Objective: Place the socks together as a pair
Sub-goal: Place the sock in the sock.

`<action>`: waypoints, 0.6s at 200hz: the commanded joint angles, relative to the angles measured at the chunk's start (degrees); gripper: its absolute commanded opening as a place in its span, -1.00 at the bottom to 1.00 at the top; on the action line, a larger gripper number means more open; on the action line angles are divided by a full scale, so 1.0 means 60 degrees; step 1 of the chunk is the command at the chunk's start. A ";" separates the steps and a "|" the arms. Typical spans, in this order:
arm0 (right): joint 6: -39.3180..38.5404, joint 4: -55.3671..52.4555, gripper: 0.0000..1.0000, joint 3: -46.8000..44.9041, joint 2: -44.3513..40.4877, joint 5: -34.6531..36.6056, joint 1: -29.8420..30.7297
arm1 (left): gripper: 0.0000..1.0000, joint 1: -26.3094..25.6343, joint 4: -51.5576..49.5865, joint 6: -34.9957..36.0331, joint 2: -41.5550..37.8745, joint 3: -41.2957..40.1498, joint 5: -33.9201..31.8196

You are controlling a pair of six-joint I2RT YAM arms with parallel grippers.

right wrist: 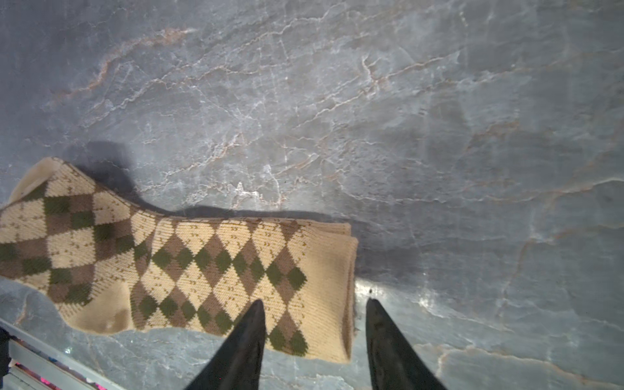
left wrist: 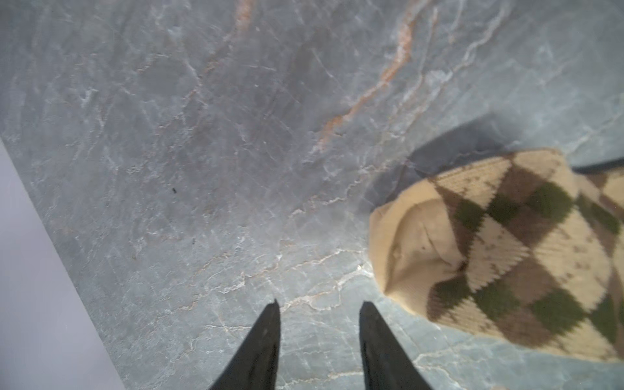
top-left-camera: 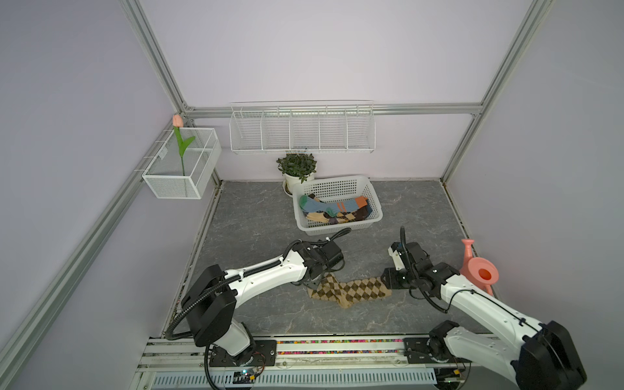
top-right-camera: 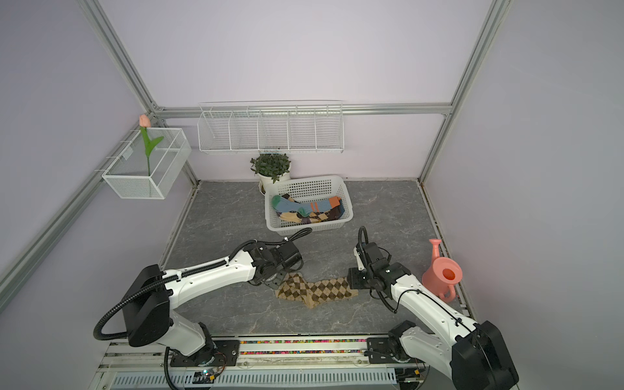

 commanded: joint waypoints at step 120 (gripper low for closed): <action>-0.0103 -0.0265 -0.08 0.0665 0.0005 -0.0511 0.0548 | 0.12 0.0519 0.2840 -0.1304 -0.1693 -0.0918 0.2473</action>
